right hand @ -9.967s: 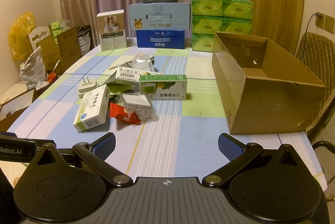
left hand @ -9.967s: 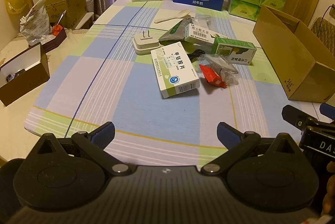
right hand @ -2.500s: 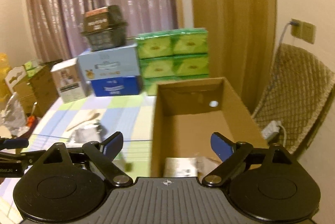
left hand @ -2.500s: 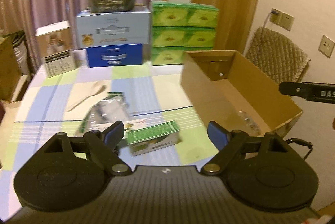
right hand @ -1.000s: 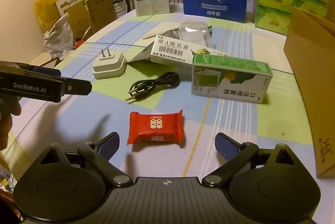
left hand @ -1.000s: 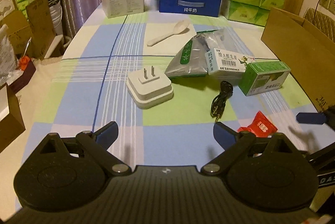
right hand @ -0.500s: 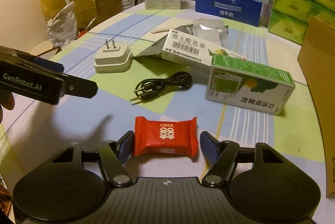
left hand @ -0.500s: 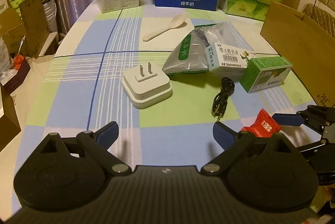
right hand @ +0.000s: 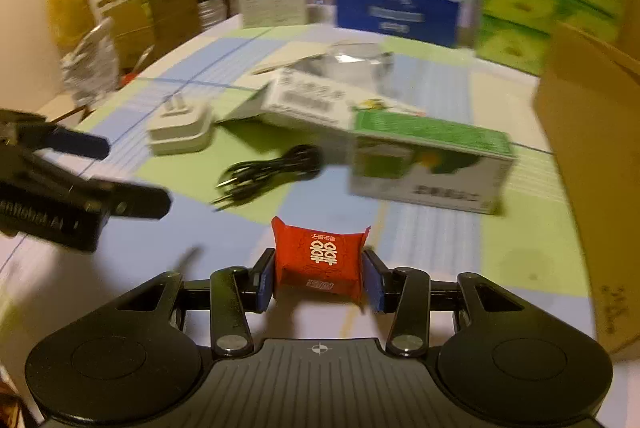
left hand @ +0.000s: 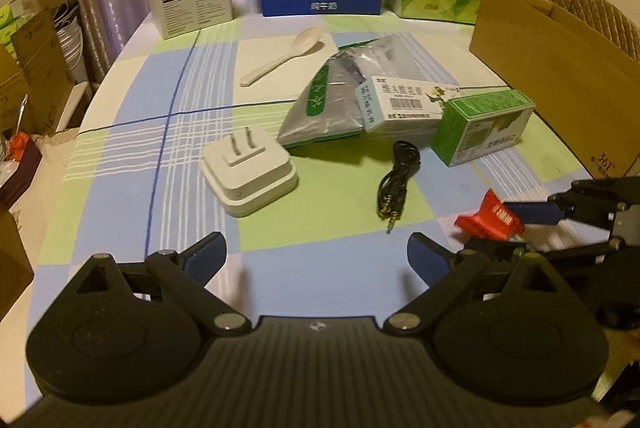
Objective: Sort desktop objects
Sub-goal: 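Grasp the red candy packet with the right tool while the left tool grasps the black cable, then carry the candy packet and black cable into the cardboard box and release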
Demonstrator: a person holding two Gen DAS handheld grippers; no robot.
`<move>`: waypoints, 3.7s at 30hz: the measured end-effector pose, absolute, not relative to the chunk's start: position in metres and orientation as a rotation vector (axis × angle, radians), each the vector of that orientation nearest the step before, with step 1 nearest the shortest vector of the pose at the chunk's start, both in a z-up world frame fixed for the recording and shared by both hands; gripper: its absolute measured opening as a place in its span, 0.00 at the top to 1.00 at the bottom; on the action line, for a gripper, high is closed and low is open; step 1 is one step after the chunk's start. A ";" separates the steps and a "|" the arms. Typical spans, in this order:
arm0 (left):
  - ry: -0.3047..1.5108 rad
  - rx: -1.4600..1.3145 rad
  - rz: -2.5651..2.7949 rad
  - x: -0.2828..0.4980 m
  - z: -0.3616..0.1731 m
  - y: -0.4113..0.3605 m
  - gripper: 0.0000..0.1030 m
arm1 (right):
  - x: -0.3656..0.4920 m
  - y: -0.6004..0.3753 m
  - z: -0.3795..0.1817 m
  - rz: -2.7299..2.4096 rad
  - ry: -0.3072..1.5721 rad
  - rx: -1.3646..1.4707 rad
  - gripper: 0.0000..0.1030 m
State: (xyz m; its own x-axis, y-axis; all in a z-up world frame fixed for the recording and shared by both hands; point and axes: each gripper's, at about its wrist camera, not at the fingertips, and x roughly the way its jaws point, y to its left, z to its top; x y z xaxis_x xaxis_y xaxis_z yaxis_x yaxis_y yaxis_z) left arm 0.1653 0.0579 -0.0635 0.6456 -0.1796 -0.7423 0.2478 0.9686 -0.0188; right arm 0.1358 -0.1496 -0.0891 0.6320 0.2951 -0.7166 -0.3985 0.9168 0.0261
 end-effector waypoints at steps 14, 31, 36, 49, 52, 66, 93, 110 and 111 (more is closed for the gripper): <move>0.820 0.213 -0.424 0.200 -0.082 0.001 0.25 | 0.153 -0.195 -0.084 0.233 0.806 -0.034 0.59; 0.882 0.178 -0.383 0.229 -0.090 -0.012 0.87 | 0.154 -0.201 -0.077 0.236 0.795 0.014 0.59; 0.894 0.172 -0.385 0.210 -0.082 -0.013 0.89 | 0.146 -0.203 -0.071 0.239 0.781 0.009 0.59; 0.844 0.103 -0.332 0.154 -0.056 -0.013 0.89 | 0.109 -0.212 -0.051 0.250 0.735 -0.007 0.60; 0.824 0.063 -0.318 0.139 -0.046 -0.017 0.89 | 0.100 -0.218 -0.044 0.240 0.726 0.000 0.60; 0.750 0.001 -0.336 0.101 0.007 -0.054 0.89 | 0.066 -0.256 0.014 0.207 0.625 0.014 0.60; 0.677 0.156 -0.640 0.155 0.064 -0.248 0.89 | 0.121 -0.436 0.071 0.003 0.557 0.034 0.60; 0.713 0.123 -0.630 0.197 0.032 -0.266 0.77 | 0.151 -0.449 0.049 -0.007 0.606 0.046 0.60; 0.715 0.119 -0.623 0.197 0.032 -0.263 0.75 | 0.152 -0.449 0.048 -0.006 0.608 0.050 0.60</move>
State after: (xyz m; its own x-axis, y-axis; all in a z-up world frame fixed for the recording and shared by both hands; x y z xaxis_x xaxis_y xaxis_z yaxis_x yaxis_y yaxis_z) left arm 0.1971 -0.2626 0.0321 0.5836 -0.4934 -0.6450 0.5722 0.8134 -0.1044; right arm 0.1522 -0.4489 0.0480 0.8206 0.0091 -0.5714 0.0202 0.9988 0.0450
